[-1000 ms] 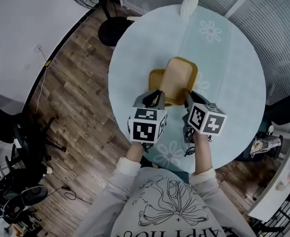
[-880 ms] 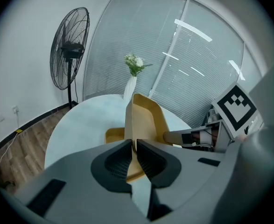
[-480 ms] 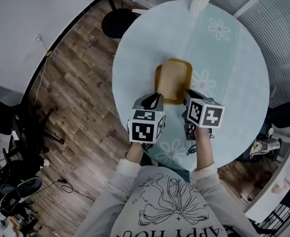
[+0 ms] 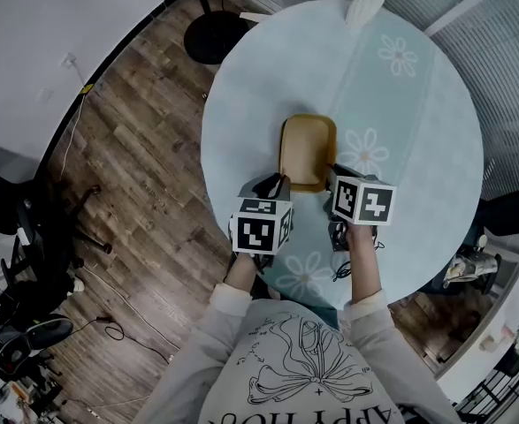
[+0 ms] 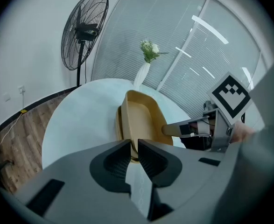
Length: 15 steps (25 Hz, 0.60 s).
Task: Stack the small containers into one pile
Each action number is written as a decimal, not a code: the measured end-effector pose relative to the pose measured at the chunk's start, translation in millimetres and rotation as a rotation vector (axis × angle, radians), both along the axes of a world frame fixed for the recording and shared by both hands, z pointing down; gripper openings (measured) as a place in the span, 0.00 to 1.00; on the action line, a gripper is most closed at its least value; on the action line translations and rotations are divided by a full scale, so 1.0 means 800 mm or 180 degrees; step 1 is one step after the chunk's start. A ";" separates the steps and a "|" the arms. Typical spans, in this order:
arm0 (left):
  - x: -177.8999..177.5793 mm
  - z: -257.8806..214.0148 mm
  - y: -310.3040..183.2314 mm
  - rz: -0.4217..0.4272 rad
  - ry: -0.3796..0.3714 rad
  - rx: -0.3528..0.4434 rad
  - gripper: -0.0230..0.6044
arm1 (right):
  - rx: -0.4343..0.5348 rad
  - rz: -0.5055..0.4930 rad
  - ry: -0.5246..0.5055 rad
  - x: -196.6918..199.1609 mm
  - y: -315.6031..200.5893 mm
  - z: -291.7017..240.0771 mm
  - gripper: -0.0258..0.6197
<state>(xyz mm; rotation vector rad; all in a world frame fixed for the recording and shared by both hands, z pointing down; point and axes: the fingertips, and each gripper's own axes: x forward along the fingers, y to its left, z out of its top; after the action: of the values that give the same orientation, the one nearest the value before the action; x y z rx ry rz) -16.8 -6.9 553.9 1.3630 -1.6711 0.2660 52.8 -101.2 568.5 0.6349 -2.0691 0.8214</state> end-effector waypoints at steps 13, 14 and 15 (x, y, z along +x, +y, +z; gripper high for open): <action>-0.004 0.015 -0.003 0.0146 -0.0114 -0.0067 0.17 | -0.0163 0.0082 0.0000 -0.006 -0.005 0.017 0.22; -0.006 0.013 -0.004 0.0135 -0.0121 -0.0048 0.18 | -0.0133 0.0105 -0.0022 -0.007 -0.006 0.014 0.23; -0.009 0.010 -0.004 0.0118 -0.0131 -0.0024 0.19 | -0.0092 0.0127 -0.0041 -0.008 -0.009 0.011 0.24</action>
<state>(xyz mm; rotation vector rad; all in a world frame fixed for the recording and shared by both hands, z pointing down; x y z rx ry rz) -24.4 -10.3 562.1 1.3923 -1.6783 0.3235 46.8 -108.2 577.1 0.6585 -2.0584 0.8786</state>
